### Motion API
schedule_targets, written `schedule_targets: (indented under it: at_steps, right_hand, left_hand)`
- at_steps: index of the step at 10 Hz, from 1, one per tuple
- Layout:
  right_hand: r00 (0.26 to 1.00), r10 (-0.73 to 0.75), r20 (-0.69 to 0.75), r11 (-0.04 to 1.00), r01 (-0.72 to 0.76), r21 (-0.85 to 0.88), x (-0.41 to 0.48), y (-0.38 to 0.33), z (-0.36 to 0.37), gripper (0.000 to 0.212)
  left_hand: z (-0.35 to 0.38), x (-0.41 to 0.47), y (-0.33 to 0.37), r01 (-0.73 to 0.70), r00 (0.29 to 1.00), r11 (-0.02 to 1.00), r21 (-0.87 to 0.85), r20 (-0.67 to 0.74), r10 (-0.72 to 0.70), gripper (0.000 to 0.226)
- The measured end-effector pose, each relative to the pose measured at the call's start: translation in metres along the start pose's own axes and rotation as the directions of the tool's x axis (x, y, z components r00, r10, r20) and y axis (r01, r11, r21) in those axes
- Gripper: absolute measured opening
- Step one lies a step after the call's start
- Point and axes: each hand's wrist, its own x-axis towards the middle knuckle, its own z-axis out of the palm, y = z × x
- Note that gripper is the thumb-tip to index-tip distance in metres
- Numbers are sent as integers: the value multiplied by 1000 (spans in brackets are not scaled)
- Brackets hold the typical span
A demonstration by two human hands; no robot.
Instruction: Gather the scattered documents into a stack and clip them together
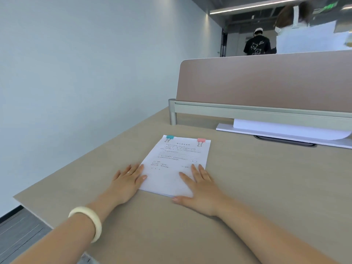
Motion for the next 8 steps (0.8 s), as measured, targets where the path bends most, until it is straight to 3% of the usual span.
schedule_targets:
  at_steps: [2, 5, 6, 7, 8]
  right_hand:
    - [999, 30, -41, 999, -31, -21, 65, -11, 4, 97]
    - [997, 34, -65, 999, -37, -37, 72, -13, 6, 98]
    - [995, 16, -100, 998, -10, 57, 70, -12, 0, 97]
    - [988, 11, -155, 907, 55, 417, 50, -10, -11, 83]
    - [959, 51, -279, 757, 145, 637, 7, 3, -51, 60]
  left_hand:
    - [-6, 62, -31, 49, 999, 999, -21, -13, -49, 51]
    - [-2, 71, -37, 50, 995, 998, -50, -81, -53, 50]
    - [-3, 66, -35, 49, 988, 994, -100, -142, -63, 50]
    - [-2, 49, -33, 16, 975, 940, -341, -205, -90, 50]
    - [-31, 12, -29, -123, 941, 678, -725, -302, -152, 57]
